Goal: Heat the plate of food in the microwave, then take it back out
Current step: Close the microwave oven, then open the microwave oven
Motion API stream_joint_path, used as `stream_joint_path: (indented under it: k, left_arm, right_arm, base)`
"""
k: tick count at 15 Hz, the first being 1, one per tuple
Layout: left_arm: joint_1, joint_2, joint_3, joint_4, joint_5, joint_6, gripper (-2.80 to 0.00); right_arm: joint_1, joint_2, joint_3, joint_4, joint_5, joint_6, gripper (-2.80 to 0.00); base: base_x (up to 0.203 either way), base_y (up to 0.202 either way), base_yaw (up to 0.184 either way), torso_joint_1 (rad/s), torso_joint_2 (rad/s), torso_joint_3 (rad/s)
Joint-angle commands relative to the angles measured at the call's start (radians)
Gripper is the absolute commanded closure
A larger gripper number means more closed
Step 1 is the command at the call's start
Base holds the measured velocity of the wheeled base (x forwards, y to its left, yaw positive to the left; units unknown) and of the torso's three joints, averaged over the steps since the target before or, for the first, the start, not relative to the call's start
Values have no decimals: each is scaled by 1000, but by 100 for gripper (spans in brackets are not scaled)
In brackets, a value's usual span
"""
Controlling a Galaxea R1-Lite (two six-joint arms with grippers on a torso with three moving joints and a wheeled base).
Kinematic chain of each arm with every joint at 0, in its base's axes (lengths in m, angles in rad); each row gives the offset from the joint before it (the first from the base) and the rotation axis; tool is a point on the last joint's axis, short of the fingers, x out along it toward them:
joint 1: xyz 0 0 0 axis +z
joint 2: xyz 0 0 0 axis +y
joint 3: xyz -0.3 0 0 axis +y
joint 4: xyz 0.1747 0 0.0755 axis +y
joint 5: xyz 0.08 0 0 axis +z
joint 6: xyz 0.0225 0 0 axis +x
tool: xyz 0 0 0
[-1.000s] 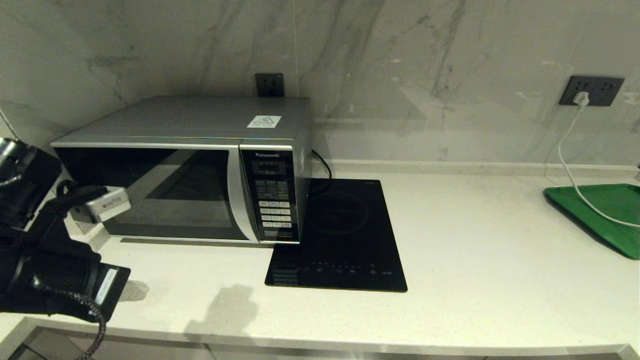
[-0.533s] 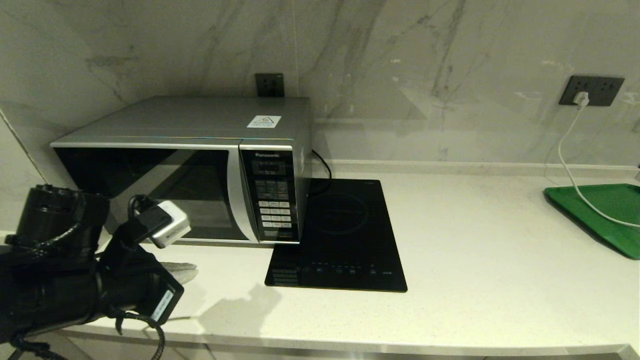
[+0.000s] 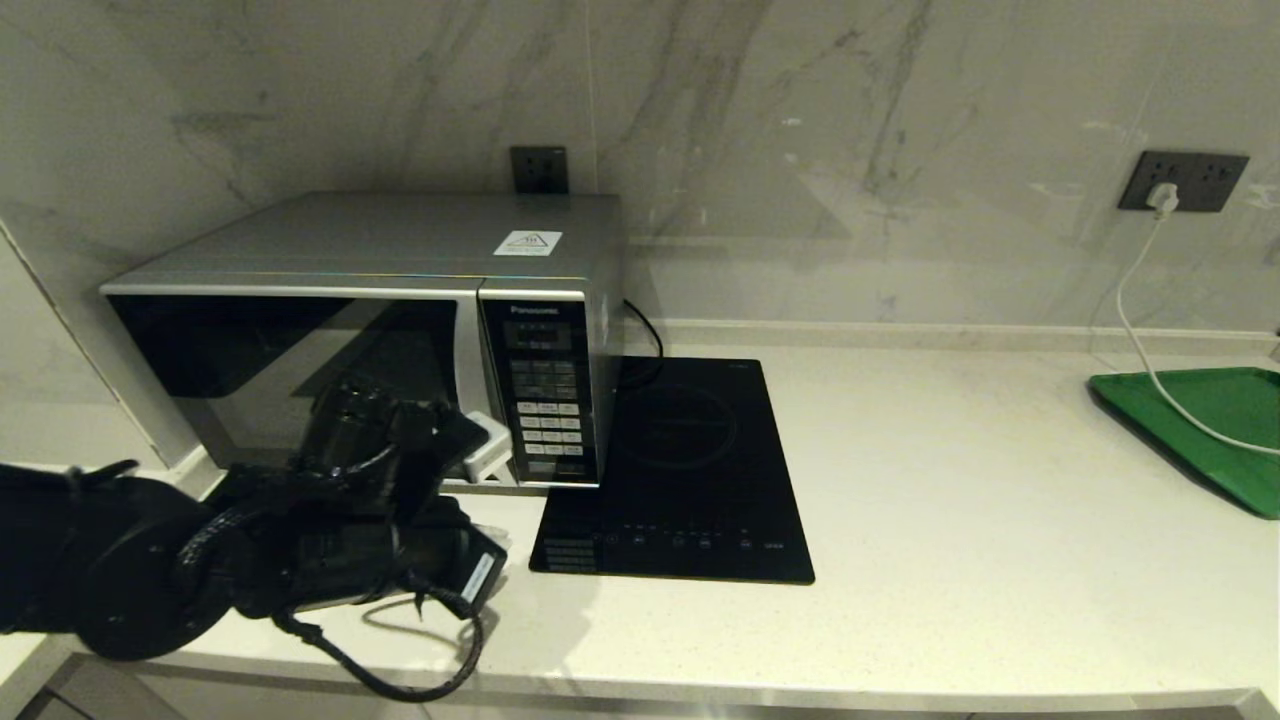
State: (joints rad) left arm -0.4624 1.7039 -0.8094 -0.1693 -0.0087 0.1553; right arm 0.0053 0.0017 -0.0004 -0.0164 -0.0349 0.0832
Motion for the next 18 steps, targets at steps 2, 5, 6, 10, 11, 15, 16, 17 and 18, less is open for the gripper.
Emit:
stream_joint_path:
  k: [2, 5, 6, 10, 11, 15, 16, 17, 18]
  left_arm:
    - [-30, 181, -105, -4, 61, -276, 0]
    - [-74, 247, -132, -8, 151, -390, 0]
    - [-80, 269, -141, -9, 167, -403, 0]
    - [-89, 341, -234, -41, 238, -433, 0]
    - [-88, 346, -257, -44, 241, -430, 0]
    - [-90, 373, -335, -46, 240, -427, 0]
    - [-90, 385, -352, -46, 241, -427, 0]
    - [-90, 391, -373, -46, 242, -426, 0]
    - [-90, 394, -387, -44, 242, -424, 0]
  right_arm:
    - [1, 0, 0, -1, 0, 0, 0]
    - [1, 0, 0, -1, 0, 0, 0]
    - [0, 0, 0, -1, 0, 0, 0]
    - [-1, 0, -1, -1, 0, 0, 0]
    - [-1, 0, 0, -1, 0, 1, 0]
    - [-1, 0, 0, -1, 0, 0, 0]
    - [1, 0, 0, -1, 0, 0, 0]
    - [-1, 0, 0, -1, 0, 0, 0]
    - [1, 0, 0, -1, 0, 1, 0]
  base:
    - [0, 0, 0, 0, 0, 0]
    - [0, 0, 0, 0, 0, 0]
    - [0, 0, 0, 0, 0, 0]
    - [0, 0, 0, 0, 0, 0]
    - [0, 0, 0, 0, 0, 0]
    - [0, 0, 0, 0, 0, 0]
    - [0, 0, 0, 0, 0, 0]
    - [0, 0, 0, 0, 0, 0]
    - [0, 0, 0, 0, 0, 0]
